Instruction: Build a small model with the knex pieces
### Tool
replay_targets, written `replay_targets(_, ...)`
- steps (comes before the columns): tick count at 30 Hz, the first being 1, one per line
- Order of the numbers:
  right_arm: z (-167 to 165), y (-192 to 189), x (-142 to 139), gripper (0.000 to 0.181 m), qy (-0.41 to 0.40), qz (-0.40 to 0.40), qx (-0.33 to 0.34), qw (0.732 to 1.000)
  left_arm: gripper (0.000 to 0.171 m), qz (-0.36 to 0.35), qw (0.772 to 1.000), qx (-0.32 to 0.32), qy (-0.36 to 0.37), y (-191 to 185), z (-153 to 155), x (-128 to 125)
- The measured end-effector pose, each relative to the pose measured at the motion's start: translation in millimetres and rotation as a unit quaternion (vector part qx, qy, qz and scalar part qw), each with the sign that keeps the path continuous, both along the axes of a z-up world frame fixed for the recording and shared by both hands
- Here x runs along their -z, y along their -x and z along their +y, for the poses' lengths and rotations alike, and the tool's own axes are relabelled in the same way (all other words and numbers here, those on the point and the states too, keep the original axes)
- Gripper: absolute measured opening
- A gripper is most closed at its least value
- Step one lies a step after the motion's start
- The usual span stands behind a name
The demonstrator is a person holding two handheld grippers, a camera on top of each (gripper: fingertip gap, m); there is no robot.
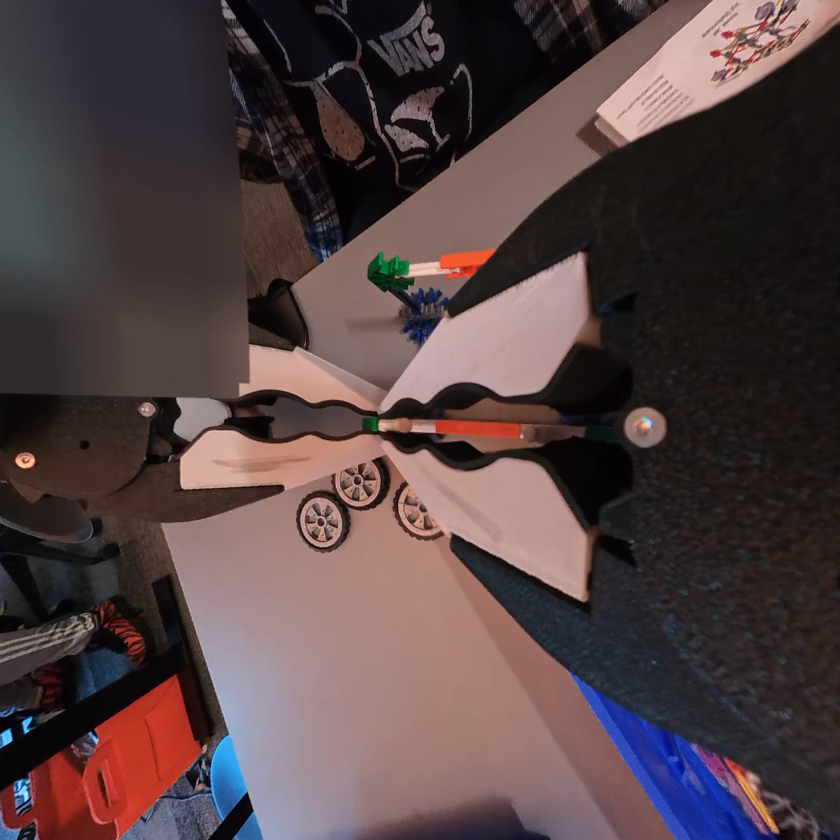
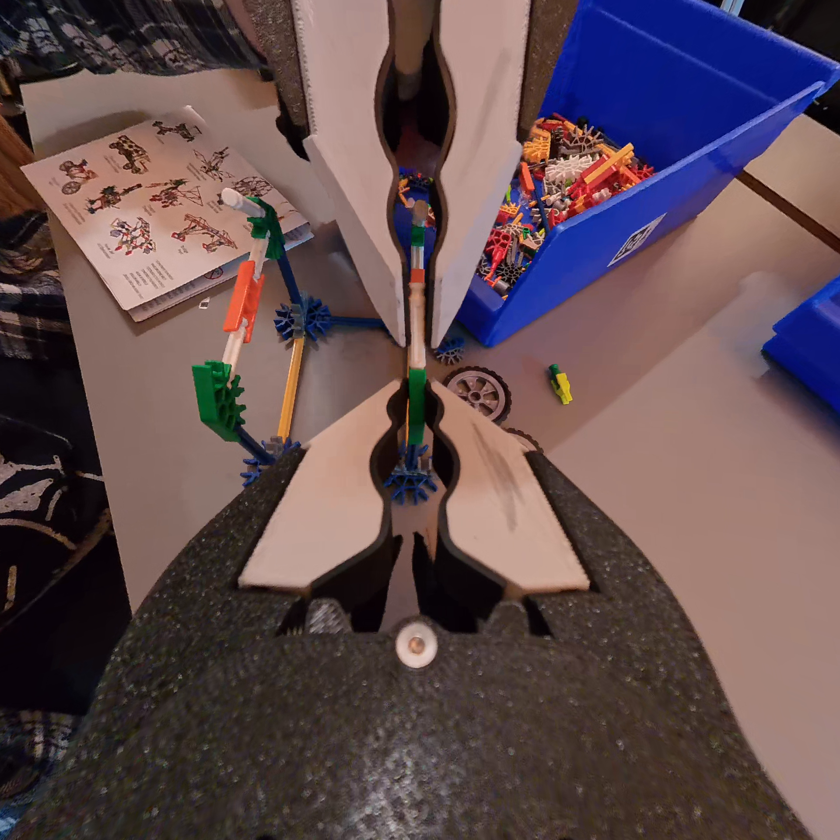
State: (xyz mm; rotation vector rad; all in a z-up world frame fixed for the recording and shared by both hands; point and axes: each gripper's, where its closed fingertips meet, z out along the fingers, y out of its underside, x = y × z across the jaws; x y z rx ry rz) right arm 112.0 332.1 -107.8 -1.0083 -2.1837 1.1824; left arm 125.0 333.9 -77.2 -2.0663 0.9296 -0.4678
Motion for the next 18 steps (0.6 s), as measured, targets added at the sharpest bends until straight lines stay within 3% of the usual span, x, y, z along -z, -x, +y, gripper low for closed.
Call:
replay_targets(5, 2, 2, 0, 0.005, 0.007, -0.006, 0.01, 1.0, 0.003, 0.085, 0.995, 0.002, -0.059, 0, 0, -1)
replay_targets(12, 2, 2, 0, 0.005, 0.005, -0.004, 0.012, 1.0, 0.003, 0.271, 0.949, 0.018, -0.16, 0, 0, 1)
replay_targets(14, 4, 3, 0, 0.005, 0.001, -0.002, 0.015, 1.0, 0.003, 0.265, 0.953, -0.003, -0.147, 1, 2, 0)
replay_targets(18, 2, 2, 0, 0.005, 0.001, 0.001, 0.012, 1.0, 0.002, 0.131, 0.985, -0.05, -0.101, 11, 7, -12)
